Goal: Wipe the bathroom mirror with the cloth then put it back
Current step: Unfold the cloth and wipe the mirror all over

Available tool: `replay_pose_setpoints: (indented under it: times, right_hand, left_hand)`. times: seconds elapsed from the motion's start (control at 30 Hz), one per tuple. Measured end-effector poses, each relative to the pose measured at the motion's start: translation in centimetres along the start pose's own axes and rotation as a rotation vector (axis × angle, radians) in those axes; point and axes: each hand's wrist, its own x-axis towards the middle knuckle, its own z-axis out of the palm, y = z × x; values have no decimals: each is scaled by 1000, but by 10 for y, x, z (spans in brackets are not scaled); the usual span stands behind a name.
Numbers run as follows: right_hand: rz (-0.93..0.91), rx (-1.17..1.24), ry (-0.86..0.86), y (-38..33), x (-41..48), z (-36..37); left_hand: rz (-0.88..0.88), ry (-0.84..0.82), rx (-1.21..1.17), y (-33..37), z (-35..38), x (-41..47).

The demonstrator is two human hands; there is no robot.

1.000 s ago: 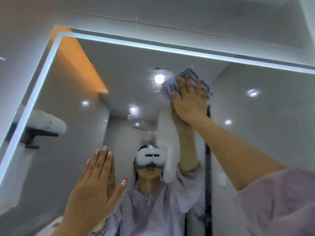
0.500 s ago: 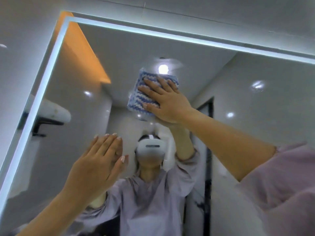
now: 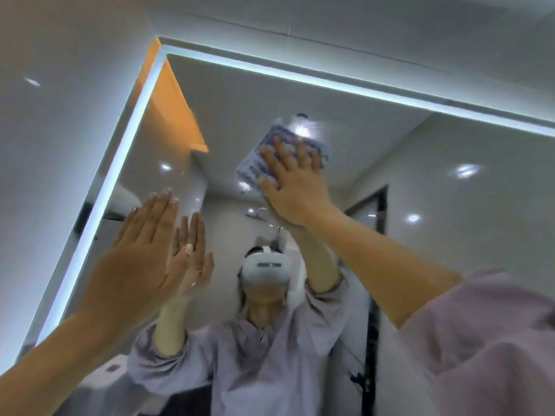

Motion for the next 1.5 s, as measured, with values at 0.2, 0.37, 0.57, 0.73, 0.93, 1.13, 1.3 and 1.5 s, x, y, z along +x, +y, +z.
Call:
replay_pose_setpoints:
  times: [0.2,0.37,0.57,0.73,0.93,1.13,1.3,1.5]
  right_hand:
    - [-564,1,-53,-32,-64,20]
    - [-178,16,13,55,-34,-7]
    - [501,86,52,105,-1,-13]
    - [441,68,89,41,24,-3]
    - [-192,-22,25,-67,-22,25]
    - [-724,-89,-75,-42,-105,29]
    - [-302,-88,-21,45,-89,3]
    - [7,-15,45,-6,-132,25]
  left_hand:
    - [-42,-3,-14,8,11,-14]
    - [20,-36,34,0,14,-23]
    - [48,-84,87,-21,18,-34]
    - [-1,-42,75,-31,19,-41]
    - [-65,-77,68,-29,27,-62]
    - [8,-149,170,-48,16,-102]
    - [110,-271,183,-66,5,-121]
    - [28,-269,95,-36,3,-113]
